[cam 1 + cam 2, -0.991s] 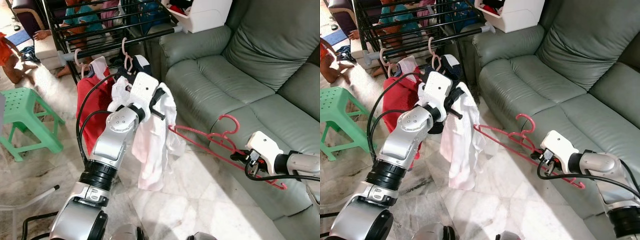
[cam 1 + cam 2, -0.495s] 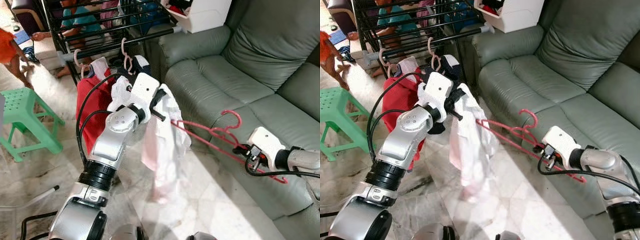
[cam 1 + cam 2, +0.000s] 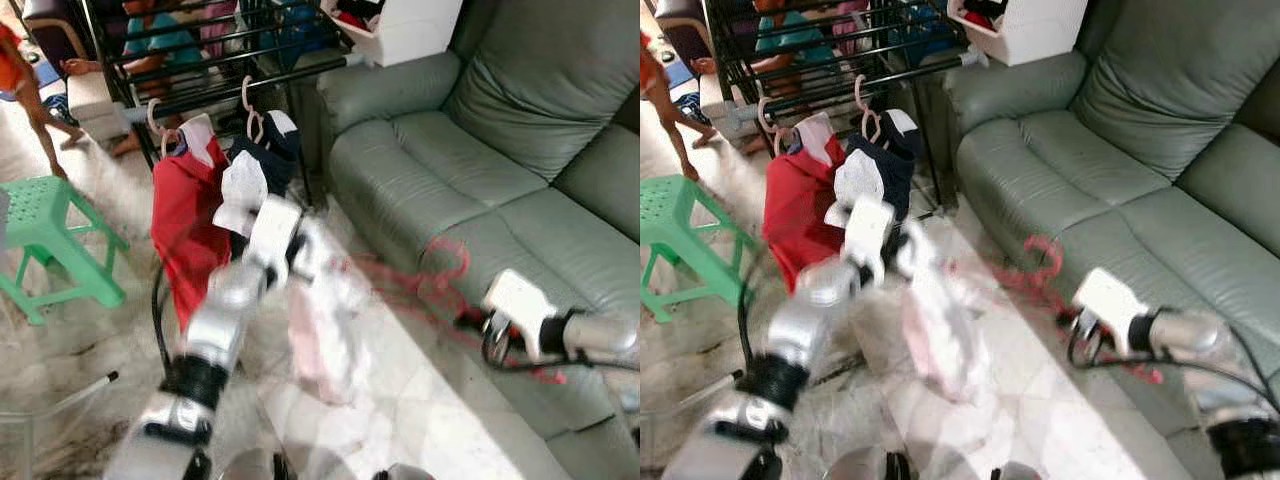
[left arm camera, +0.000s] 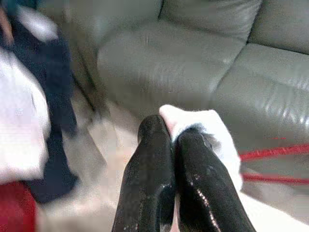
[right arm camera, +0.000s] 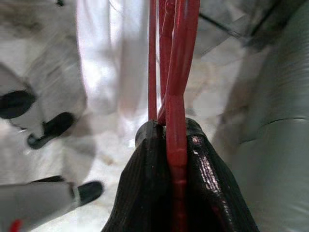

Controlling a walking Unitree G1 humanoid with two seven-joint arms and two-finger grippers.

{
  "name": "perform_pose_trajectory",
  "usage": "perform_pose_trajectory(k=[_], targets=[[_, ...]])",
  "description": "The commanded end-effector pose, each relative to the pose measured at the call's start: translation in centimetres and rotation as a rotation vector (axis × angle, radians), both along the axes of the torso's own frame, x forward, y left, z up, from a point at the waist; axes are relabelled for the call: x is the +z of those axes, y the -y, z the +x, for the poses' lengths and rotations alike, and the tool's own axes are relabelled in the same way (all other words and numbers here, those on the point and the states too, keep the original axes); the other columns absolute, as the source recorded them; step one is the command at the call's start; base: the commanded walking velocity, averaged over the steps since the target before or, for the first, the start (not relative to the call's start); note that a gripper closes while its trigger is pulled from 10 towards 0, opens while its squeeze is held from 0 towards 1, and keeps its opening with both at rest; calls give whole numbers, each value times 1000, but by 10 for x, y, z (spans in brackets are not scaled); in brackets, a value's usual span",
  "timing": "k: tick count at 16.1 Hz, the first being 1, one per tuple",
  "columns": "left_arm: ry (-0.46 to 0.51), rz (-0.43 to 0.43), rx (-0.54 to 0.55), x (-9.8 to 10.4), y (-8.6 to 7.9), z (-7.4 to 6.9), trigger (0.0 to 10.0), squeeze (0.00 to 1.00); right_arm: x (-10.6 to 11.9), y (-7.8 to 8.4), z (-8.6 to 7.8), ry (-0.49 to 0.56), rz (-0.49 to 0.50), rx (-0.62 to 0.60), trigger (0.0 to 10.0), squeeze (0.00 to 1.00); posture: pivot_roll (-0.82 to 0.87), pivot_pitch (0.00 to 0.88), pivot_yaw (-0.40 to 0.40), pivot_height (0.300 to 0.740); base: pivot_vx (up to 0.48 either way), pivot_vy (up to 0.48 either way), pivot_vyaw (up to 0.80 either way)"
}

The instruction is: Hang hanger

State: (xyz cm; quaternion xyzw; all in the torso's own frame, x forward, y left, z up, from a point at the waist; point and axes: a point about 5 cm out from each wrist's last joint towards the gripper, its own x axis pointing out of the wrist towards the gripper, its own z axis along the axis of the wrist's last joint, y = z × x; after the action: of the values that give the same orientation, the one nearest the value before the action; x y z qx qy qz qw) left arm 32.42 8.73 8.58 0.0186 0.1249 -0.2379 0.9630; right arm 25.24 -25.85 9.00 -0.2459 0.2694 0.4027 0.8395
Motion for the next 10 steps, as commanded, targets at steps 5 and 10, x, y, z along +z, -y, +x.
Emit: perform_pose_trajectory(k=[5,10], targets=[[-65,-125,120,-11,-2,-9,10000,0,-10,-20,-15,-38,20,73,10000,0,-71,0,14,740,0,0,0],[26,-235,130,45,1,8,10000,0,-13,-27,-13,43,-26,48,10000,0,-59,0,28,740,0,0,0]])
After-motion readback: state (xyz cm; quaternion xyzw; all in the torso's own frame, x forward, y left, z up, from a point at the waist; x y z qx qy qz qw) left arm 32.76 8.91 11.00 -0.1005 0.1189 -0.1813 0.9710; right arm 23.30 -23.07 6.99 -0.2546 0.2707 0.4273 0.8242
